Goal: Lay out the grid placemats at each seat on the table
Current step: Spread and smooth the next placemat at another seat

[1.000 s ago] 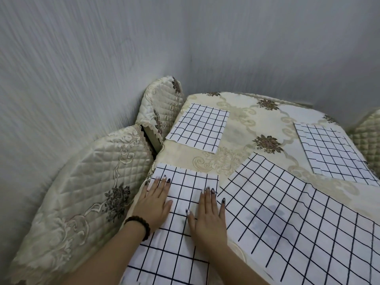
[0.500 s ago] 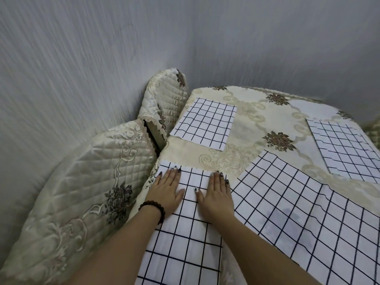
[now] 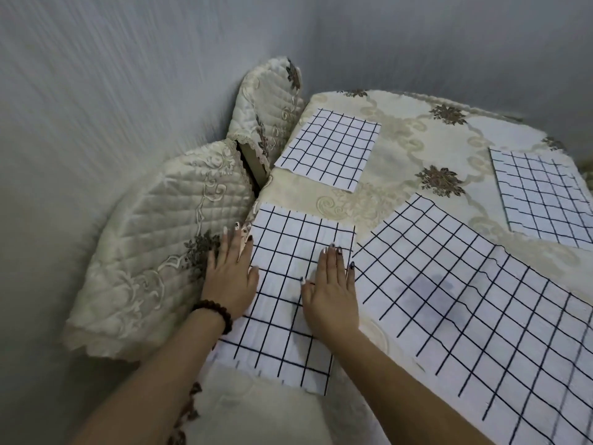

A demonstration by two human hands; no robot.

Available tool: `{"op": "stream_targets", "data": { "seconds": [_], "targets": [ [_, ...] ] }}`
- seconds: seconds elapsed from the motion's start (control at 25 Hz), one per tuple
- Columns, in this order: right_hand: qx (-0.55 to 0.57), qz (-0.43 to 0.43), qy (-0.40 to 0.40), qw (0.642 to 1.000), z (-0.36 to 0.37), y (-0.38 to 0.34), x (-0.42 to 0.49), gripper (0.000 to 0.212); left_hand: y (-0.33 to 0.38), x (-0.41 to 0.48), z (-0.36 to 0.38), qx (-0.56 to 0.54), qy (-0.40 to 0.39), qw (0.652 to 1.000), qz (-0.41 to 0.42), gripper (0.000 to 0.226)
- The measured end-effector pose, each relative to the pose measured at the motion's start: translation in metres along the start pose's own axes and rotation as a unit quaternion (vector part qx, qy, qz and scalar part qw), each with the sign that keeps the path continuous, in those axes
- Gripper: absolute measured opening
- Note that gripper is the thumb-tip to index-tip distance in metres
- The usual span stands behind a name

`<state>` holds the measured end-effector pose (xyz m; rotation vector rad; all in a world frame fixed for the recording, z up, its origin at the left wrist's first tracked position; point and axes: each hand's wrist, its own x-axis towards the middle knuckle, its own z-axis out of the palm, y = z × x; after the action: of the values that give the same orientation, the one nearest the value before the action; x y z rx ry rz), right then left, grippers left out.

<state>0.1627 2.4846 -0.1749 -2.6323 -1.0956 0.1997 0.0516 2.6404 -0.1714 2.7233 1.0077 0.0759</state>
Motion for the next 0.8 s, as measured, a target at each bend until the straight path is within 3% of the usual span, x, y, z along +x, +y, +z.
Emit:
{"op": "stream_targets", "data": {
  "seconds": [0.08, 0.2, 0.48, 0.8],
  "targets": [
    [-0.009, -0.012, 0.022, 1.000, 0.015, -0.016, -0.037, 0.070, 0.006, -0.045, 0.008, -0.017, 0.011, 0.999, 0.025, 0.063],
    [-0.020, -0.001, -0.030, 0.999, 0.027, -0.030, -0.062, 0.064, 0.012, -0.079, 0.022, 0.010, -0.019, 0.999, 0.030, 0.067],
    [-0.034, 0.016, -0.065, 0.997, 0.042, -0.036, -0.066, 0.068, 0.014, -0.074, 0.035, 0.043, -0.047, 0.998, -0.019, 0.081],
    [-0.049, 0.058, -0.043, 0.996, 0.030, 0.000, -0.086, 0.075, 0.008, -0.079, 0.044, 0.044, -0.010, 0.997, -0.056, 0.083]
  ]
}}
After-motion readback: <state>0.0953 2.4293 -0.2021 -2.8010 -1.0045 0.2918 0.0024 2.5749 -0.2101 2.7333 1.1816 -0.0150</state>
